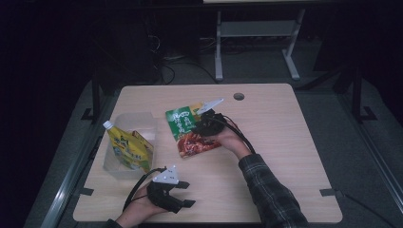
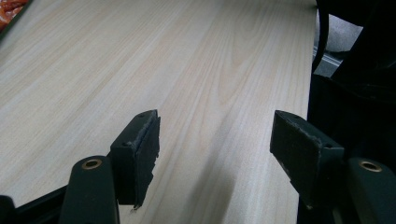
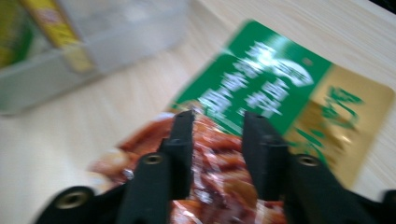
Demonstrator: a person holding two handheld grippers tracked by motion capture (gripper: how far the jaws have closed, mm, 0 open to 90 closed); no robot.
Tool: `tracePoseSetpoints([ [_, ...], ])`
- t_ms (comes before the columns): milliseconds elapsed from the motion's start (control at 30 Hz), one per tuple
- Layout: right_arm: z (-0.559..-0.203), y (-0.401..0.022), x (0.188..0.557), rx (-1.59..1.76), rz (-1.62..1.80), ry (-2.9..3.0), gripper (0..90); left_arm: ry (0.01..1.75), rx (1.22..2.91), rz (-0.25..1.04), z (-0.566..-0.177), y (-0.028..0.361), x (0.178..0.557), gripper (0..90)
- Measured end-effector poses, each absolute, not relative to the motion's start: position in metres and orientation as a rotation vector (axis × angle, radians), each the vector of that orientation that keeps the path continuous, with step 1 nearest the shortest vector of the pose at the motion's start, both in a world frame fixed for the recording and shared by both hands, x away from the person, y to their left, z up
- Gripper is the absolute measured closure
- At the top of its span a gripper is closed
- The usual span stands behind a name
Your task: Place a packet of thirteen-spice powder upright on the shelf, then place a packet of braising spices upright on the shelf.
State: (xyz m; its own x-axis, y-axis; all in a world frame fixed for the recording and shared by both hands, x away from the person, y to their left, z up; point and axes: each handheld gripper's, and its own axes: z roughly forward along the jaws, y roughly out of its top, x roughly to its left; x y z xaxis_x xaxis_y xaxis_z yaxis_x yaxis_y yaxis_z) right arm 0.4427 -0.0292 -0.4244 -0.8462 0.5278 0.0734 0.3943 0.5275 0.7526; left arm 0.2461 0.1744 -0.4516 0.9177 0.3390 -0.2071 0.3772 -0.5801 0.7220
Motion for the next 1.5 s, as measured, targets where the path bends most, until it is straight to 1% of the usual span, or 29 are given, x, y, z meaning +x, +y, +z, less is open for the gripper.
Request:
tracePoseSetpoints([
  [100,-0.434,-0.031,0.450,0.819,1.156,2.604,82.0,0.503,2.238,-0.059,-0.451,0.175,0.246,32.4],
  [267,-0.450,-0.027,0.455,0.797,1.039,2.627,89.4,0.498,2.238,-0.056,-0.451,0.176,0.247,32.4],
  [367,-0.458,-0.026,0.455,0.788,0.987,2.639,89.8,0.500,2.238,-0.057,-0.450,0.176,0.246,32.5],
  [533,-0.459,-0.027,0.453,0.777,0.938,2.656,90.0,0.507,2.239,-0.054,-0.451,0.176,0.246,32.5],
  [867,-0.459,-0.036,0.435,0.719,0.899,2.700,90.0,0.501,2.250,-0.054,-0.452,0.175,0.245,32.5],
  [1000,-0.458,-0.031,0.426,0.671,0.881,2.727,90.0,0.500,2.249,-0.055,-0.452,0.174,0.246,32.5],
  [1367,-0.460,-0.008,0.401,0.530,0.976,2.800,90.0,0.502,2.250,-0.058,-0.452,0.174,0.246,32.5],
  [1500,-0.458,-0.004,0.400,0.477,0.971,2.813,90.0,0.504,2.244,-0.060,-0.451,0.174,0.246,32.5],
])
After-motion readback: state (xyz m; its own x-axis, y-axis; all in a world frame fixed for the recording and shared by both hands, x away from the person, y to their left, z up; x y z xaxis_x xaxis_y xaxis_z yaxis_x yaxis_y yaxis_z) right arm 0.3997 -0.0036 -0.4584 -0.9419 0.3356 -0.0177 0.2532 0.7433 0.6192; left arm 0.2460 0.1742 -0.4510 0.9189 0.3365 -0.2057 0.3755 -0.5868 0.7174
